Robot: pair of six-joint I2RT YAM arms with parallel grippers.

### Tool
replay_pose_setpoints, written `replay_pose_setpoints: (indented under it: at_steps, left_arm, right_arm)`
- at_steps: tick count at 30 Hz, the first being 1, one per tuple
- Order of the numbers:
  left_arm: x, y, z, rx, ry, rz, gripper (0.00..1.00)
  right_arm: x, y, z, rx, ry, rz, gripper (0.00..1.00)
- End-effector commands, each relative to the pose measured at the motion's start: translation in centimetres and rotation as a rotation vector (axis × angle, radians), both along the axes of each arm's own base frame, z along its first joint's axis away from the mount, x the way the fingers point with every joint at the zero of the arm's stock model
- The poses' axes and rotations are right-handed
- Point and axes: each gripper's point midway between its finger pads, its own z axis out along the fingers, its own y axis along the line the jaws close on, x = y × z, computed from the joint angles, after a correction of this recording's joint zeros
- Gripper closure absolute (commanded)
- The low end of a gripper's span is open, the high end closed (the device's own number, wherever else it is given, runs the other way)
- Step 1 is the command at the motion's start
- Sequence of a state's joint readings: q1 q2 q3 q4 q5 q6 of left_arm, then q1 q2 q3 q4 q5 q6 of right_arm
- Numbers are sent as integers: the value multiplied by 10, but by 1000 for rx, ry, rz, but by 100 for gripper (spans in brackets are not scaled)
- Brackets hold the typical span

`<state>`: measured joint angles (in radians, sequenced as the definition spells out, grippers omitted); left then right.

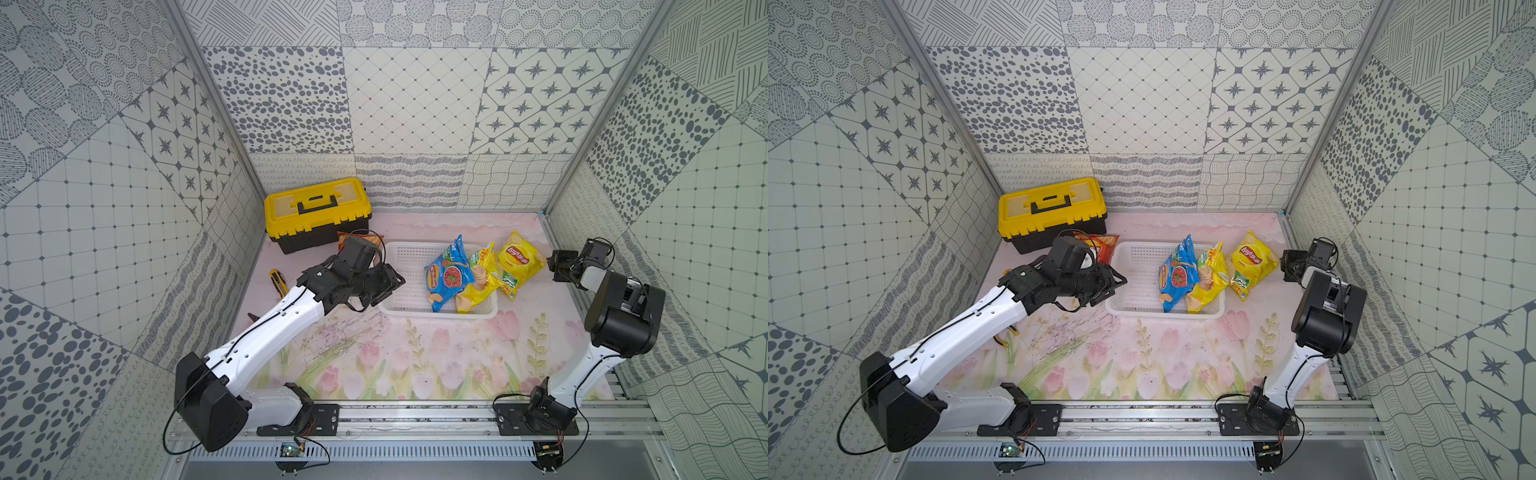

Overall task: Put the potato chips into the basket
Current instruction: Pick up the potato chip from the center of the board.

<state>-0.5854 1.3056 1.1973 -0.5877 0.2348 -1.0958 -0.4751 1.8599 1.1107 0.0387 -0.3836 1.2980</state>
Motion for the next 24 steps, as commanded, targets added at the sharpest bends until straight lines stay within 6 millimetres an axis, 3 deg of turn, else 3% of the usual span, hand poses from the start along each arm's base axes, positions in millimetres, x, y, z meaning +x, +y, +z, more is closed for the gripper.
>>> replay_pose_setpoints:
  at_steps: [1,8,24]
  left_arm:
    - [0,-7,8,-31,-5,-39,46]
    - [-3,-9,11,-29,-6,-68,46]
    - [-7,-16,23,-58,-23,-125,46]
  right_arm:
    - [12,-10,59,-63,-191,-68,100]
    - [-20,-6,101,-110,-277,-123,100]
    - [-149,29,157,-180,-313,-235,100]
